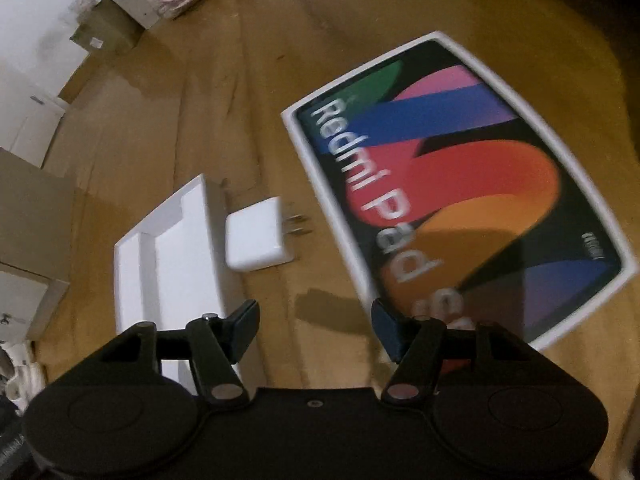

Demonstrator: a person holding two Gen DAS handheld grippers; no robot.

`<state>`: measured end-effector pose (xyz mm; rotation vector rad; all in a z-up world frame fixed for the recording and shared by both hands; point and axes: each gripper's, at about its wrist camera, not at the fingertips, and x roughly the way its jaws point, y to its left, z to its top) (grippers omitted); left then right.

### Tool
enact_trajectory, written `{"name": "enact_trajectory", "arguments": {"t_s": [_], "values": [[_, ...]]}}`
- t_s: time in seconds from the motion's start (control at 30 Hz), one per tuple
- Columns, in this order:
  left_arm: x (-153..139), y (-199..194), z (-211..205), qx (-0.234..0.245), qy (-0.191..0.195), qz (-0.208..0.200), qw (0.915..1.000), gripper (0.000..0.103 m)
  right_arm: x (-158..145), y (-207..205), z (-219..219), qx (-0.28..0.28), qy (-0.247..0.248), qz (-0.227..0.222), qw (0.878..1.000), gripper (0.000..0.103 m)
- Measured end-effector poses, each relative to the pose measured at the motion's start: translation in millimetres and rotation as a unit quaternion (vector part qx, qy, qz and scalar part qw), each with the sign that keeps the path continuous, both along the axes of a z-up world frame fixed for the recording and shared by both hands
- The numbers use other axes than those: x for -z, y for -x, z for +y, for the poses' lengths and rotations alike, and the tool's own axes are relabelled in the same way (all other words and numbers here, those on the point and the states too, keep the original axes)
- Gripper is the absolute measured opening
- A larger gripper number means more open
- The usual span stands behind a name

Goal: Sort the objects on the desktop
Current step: 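Open the right gripper and withdraw it from the insert, then grasp the white charger with prongs with the left gripper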

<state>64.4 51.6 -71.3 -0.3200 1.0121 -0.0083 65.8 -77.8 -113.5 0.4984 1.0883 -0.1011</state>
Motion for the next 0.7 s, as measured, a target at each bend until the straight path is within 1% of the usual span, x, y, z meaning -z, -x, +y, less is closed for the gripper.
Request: {"name": "enact_trajectory", "arguments": {"t_s": [0.13, 0.2, 0.27, 0.3, 0.37, 0.43, 0.47, 0.53, 0.57, 0.6, 0.7], "values": [[-8, -20, -41, 0.072, -0.01, -0.019, 0.9972, 0.077, -8, 6, 2, -0.019, 0.017, -0.021, 0.999, 0.068], [-7, -38, -60, 0.118, -0.017, -0.025, 0.9926, 0.067, -9, 6, 5, -0.036, 0.02, -0.031, 0.999, 0.068], [-3, -57, -77, 0.142, -0.03, -0.021, 0.9892, 0.066, -8, 5, 4, -0.043, 0.029, -0.024, 0.998, 0.064], [0, -64, -83, 0.147, -0.031, -0.016, 0.9885, 0.066, -6, 6, 0, -0.042, 0.033, -0.018, 0.998, 0.064], [7, -73, -96, 0.17, -0.033, -0.016, 0.9848, 0.066, -4, 10, -12, -0.027, 0.019, -0.021, 0.999, 0.064], [14, -78, -105, 0.189, -0.038, -0.017, 0.9811, 0.066, -3, 16, -31, 0.01, -0.006, -0.034, 0.999, 0.064], [16, -81, -109, 0.194, -0.043, -0.016, 0.9799, 0.066, -3, 18, -38, 0.023, -0.011, -0.034, 0.999, 0.064], [21, -86, -116, 0.205, -0.054, -0.012, 0.9772, 0.064, -3, 19, -47, 0.043, -0.011, -0.039, 0.998, 0.064], [23, -88, -119, 0.211, -0.059, -0.01, 0.9757, 0.057, -2, 19, -50, 0.05, -0.013, -0.038, 0.998, 0.065], [26, -91, -123, 0.216, -0.065, -0.008, 0.9742, 0.054, -2, 19, -52, 0.054, -0.014, -0.034, 0.998, 0.066], [33, -99, -134, 0.232, -0.081, -0.003, 0.9693, 0.054, -1, 14, -53, 0.059, 0.006, -0.031, 0.998, 0.066]]}}
